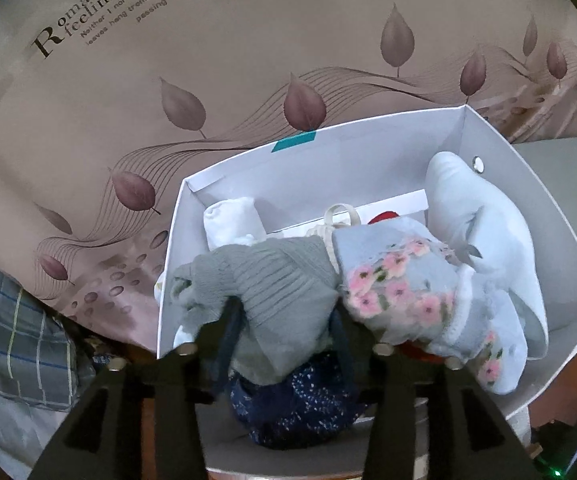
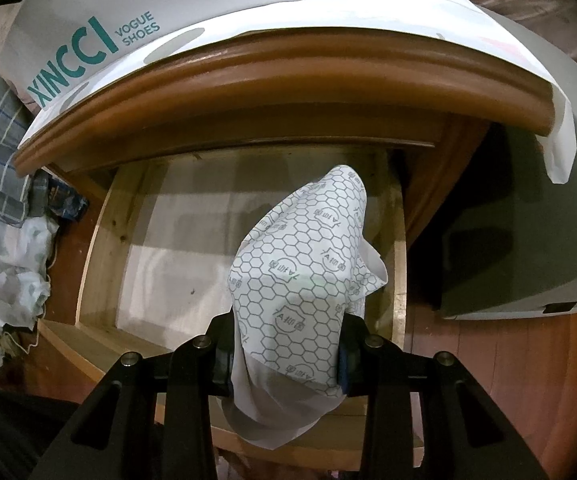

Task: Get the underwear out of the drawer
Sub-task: 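Carry the grey garment over the box and open the left tool, then withdraw the left tool while the right tool carries the hexagon garment toward the box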

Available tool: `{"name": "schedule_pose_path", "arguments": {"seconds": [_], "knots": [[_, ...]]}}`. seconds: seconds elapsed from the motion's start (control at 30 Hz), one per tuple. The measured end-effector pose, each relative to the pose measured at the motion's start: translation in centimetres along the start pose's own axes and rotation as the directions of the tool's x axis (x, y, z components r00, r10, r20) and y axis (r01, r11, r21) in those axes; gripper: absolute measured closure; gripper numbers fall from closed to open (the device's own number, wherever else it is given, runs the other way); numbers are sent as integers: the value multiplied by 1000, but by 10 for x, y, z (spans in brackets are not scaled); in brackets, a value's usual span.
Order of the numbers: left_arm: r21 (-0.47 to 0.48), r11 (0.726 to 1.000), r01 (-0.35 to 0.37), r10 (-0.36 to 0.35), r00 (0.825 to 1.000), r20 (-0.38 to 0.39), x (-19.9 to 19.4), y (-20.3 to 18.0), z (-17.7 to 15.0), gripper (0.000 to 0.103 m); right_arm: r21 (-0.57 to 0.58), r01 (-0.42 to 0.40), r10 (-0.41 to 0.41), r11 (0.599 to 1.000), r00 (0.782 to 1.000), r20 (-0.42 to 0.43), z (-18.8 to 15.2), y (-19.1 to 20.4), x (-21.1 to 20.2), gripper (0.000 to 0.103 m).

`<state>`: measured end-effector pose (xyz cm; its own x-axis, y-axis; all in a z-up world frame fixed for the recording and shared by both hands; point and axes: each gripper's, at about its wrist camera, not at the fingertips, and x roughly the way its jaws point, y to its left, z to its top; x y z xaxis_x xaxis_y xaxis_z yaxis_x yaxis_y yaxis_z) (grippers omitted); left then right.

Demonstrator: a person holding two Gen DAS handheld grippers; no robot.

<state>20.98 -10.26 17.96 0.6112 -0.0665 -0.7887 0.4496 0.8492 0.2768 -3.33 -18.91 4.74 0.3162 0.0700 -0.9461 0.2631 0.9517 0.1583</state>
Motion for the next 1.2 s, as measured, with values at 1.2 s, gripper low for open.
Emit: {"name": "schedule_pose_path", "arguments": {"seconds": [1.2], "knots": [[-129, 987, -91, 103, 990, 91, -33, -24, -192, 39, -26, 28, -28, 999, 1000, -12, -7, 4, 13, 70]]}}
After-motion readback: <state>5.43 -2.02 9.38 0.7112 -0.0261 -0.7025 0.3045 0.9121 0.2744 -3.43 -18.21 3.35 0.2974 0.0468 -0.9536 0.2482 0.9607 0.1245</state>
